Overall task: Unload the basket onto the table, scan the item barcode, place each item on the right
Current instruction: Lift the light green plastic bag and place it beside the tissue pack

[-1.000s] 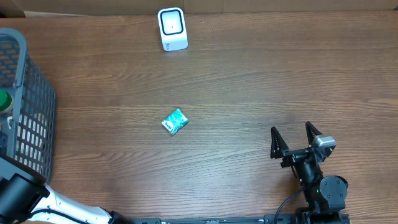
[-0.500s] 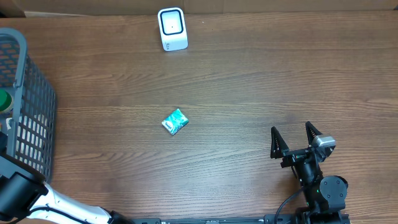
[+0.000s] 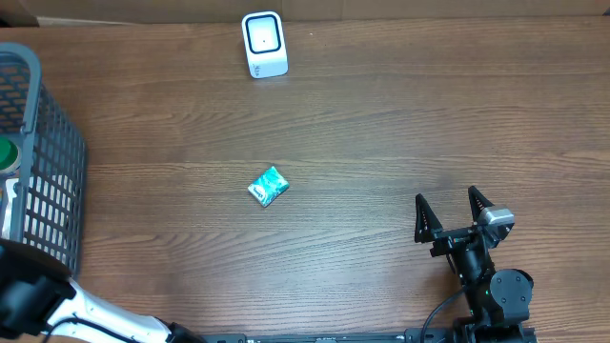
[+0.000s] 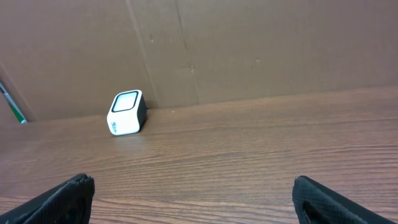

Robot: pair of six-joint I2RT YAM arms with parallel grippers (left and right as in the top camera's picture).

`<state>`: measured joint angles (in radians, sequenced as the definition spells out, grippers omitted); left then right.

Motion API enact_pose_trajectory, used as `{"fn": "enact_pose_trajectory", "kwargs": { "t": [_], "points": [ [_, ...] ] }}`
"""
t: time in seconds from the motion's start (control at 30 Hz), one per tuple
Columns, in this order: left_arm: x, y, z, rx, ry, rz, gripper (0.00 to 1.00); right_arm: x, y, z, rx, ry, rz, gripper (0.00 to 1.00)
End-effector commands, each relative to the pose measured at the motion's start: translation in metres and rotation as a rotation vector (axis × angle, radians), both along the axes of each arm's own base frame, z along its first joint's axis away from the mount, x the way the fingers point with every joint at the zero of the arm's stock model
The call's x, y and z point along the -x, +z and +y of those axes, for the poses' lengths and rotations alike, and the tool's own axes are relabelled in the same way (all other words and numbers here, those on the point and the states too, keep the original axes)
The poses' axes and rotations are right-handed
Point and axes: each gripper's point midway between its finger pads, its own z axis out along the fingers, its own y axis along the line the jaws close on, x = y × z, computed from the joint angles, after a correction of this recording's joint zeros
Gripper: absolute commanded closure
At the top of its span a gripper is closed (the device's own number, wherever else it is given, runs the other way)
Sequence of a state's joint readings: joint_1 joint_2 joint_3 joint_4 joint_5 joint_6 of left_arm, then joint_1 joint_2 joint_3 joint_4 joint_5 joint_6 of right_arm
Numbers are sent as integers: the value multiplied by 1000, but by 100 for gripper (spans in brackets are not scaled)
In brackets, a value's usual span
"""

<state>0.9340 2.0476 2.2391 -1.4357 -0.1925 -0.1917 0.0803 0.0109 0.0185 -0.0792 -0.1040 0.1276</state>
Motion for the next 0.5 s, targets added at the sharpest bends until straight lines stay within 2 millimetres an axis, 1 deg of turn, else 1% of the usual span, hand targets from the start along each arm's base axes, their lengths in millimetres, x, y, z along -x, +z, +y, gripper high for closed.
{"fn": "enact_pose_trajectory", "kwargs": {
  "t": [0.0,0.07,0.1,0.17,0.2,0.23,0.3,0.37,0.47],
  "points": [
    [-25,108,-38,-134,-45,-319,96,0,-3,0,-2,-2,0,0],
    [-41,144,-65,-133,-121,-475,96,0,-3,0,-2,-2,0,0],
    [-49,164,-83,-130,-179,-551,96,0,-3,0,-2,-2,0,0],
    [-58,188,-116,-118,-270,-640,96,0,-3,0,-2,-2,0,0],
    [-61,198,-136,-110,-318,-671,96,0,-3,0,-2,-2,0,0],
    [-63,205,-155,-101,-361,-685,96,0,-3,0,-2,-2,0,0],
    [-68,211,-189,-87,-454,-683,96,0,-3,0,-2,-2,0,0],
    [-76,211,-227,-62,-581,-664,96,0,-3,0,-2,-2,0,0],
    [-88,196,-274,-12,-725,-585,96,0,-3,0,-2,-2,0,0]
  ]
}}
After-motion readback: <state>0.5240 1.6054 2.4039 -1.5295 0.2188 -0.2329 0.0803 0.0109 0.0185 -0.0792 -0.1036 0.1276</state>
